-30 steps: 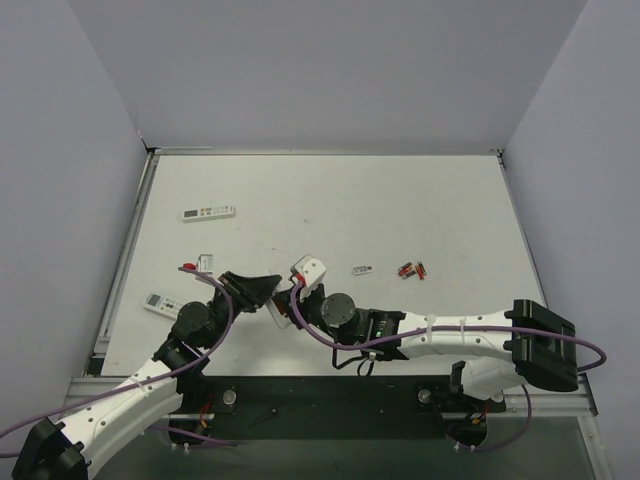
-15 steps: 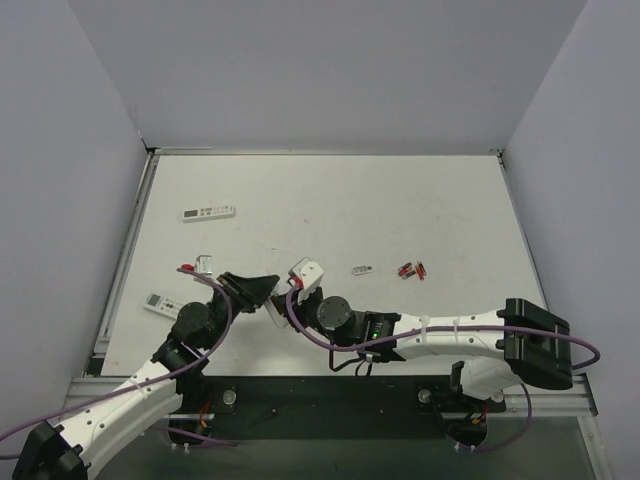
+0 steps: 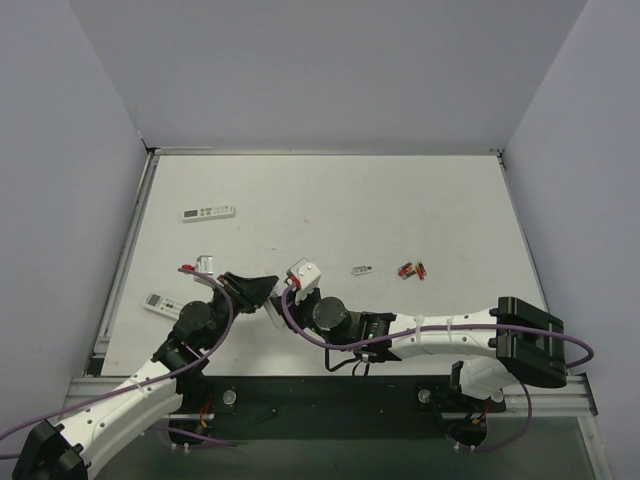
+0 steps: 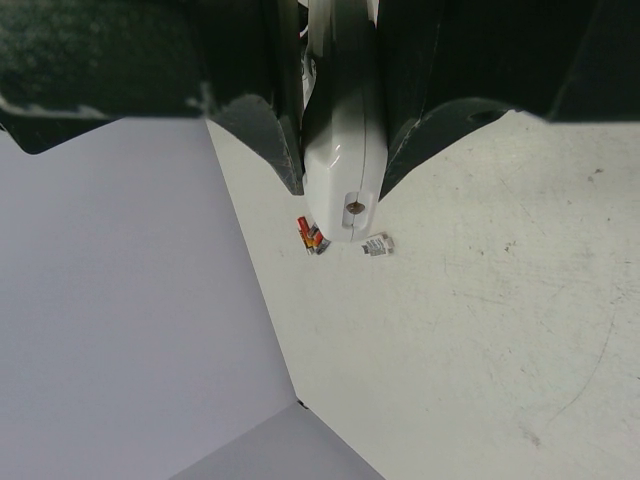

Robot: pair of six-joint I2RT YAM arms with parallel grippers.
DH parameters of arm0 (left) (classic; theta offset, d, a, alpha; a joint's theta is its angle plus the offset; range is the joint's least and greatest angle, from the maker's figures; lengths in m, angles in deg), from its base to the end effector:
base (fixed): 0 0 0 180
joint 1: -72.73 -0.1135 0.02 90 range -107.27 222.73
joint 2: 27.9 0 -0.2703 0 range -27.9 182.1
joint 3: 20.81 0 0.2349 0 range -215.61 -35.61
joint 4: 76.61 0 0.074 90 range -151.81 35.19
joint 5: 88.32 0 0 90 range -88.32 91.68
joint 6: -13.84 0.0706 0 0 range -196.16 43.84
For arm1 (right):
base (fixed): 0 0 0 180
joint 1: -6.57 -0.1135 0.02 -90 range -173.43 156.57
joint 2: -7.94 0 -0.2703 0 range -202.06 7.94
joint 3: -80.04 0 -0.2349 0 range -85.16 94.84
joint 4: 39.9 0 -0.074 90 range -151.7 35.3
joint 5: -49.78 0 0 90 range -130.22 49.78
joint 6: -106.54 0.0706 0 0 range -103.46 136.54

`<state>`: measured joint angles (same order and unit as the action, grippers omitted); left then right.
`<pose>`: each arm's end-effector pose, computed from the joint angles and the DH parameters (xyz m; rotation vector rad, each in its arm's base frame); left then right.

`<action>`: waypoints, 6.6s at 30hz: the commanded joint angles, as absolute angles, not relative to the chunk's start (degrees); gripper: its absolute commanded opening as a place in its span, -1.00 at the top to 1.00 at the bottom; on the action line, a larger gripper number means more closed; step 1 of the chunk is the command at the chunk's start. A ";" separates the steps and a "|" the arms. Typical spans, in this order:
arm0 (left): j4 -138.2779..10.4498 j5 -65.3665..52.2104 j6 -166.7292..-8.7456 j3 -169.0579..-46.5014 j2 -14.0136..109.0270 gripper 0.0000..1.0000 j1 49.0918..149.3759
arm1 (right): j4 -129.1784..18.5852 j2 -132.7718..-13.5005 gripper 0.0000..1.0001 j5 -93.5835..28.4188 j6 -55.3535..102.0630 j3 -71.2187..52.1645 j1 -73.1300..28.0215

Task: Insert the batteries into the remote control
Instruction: Load the battery into the remote control.

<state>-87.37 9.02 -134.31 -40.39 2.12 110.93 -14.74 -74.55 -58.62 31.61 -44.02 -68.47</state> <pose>0.1321 -0.0925 0.2070 -0.4019 1.6531 -1.1996 0.1082 0.3186 0.2731 -0.6021 1.5685 0.9565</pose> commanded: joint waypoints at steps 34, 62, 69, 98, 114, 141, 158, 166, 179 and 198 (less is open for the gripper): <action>-90.37 6.87 -135.40 -46.16 -0.57 1.00 111.32 | -11.29 -73.79 0.93 -60.00 30.79 -47.19 -66.11; -88.97 4.32 -132.94 -48.44 1.37 1.00 111.32 | -12.16 -75.73 0.81 -58.50 27.53 -45.70 -66.64; -89.76 4.06 -133.20 -48.27 3.04 1.00 111.32 | -12.08 -75.46 0.70 -59.38 28.32 -45.87 -66.73; -89.58 3.18 -133.11 -48.53 4.09 1.00 111.32 | -13.22 -68.52 -0.04 -53.85 27.88 -46.05 -66.73; -86.86 2.12 -132.14 -50.20 4.62 1.00 111.32 | -22.26 -59.48 -0.46 -42.25 21.29 -43.50 -66.03; -80.27 -7.28 -130.04 -56.09 6.64 1.00 111.32 | -38.00 -54.19 0.21 -11.40 -15.19 -37.26 -57.94; -81.85 -10.44 -130.12 -57.23 8.40 1.00 111.32 | -35.89 -59.29 0.50 -9.99 -15.98 -35.24 -55.04; -82.29 -11.06 -130.03 -57.67 9.10 1.00 111.32 | -37.21 -59.99 0.60 -8.23 -15.80 -34.27 -54.69; -82.82 -11.33 -130.21 -58.02 9.37 1.00 111.32 | -38.97 -61.58 0.78 -6.83 -15.63 -33.66 -54.16; -88.18 -11.77 -133.46 -58.20 6.91 1.00 111.32 | -42.31 -63.25 1.00 -5.07 -13.96 -36.20 -54.25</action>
